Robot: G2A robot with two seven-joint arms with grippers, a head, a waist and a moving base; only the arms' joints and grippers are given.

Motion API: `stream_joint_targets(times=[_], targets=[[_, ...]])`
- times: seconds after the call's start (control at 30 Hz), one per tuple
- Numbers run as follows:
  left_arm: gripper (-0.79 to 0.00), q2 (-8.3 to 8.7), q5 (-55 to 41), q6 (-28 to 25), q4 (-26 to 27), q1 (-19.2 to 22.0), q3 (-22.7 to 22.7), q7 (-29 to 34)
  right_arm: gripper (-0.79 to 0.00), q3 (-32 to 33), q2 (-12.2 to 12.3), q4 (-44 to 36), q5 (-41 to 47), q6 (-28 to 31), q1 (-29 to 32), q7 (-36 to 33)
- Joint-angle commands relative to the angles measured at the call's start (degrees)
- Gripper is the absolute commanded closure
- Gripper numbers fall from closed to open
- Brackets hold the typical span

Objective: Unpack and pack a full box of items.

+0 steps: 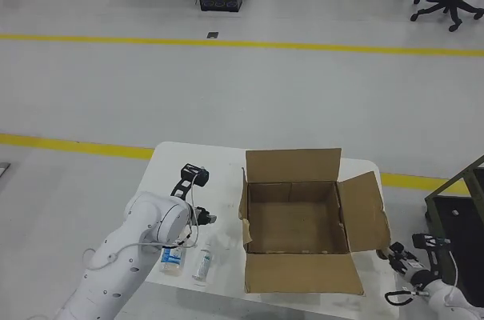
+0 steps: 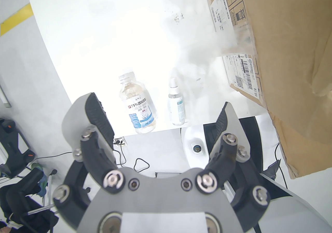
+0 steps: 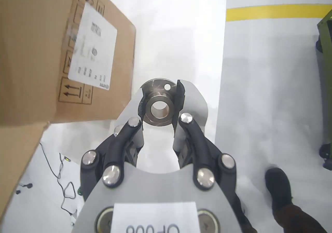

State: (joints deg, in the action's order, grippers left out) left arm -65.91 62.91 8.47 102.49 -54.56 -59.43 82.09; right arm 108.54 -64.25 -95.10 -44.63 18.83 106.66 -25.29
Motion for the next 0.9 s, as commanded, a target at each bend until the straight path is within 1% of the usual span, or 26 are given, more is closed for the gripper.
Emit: stream_joint_targets(times=[0.0,0.17,0.27,0.5,0.87], targets=[[-0.785,0.00,0.0,0.0,0.0,0.0,0.0,0.0,0.000,-1.7,-0.1,0.1,-2.2,-0.4,0.3,0.7],[-0.785,0.00,0.0,0.0,0.0,0.0,0.0,0.0,0.000,-4.4,-0.2,-0.7,-7.8,-1.6,1.0,0.4],[-0.785,0.00,0.0,0.0,0.0,0.0,0.0,0.0,0.000,-5.5,-0.1,0.4,-10.7,-2.2,0.5,0.2],[-0.785,0.00,0.0,0.0,0.0,0.0,0.0,0.0,0.000,-7.5,-0.1,2.9,-12.3,-3.2,-0.3,-2.4],[-0.785,0.00,0.0,0.0,0.0,0.0,0.0,0.0,0.000,-8.6,-0.1,2.7,-12.7,-3.3,-0.2,-4.4]])
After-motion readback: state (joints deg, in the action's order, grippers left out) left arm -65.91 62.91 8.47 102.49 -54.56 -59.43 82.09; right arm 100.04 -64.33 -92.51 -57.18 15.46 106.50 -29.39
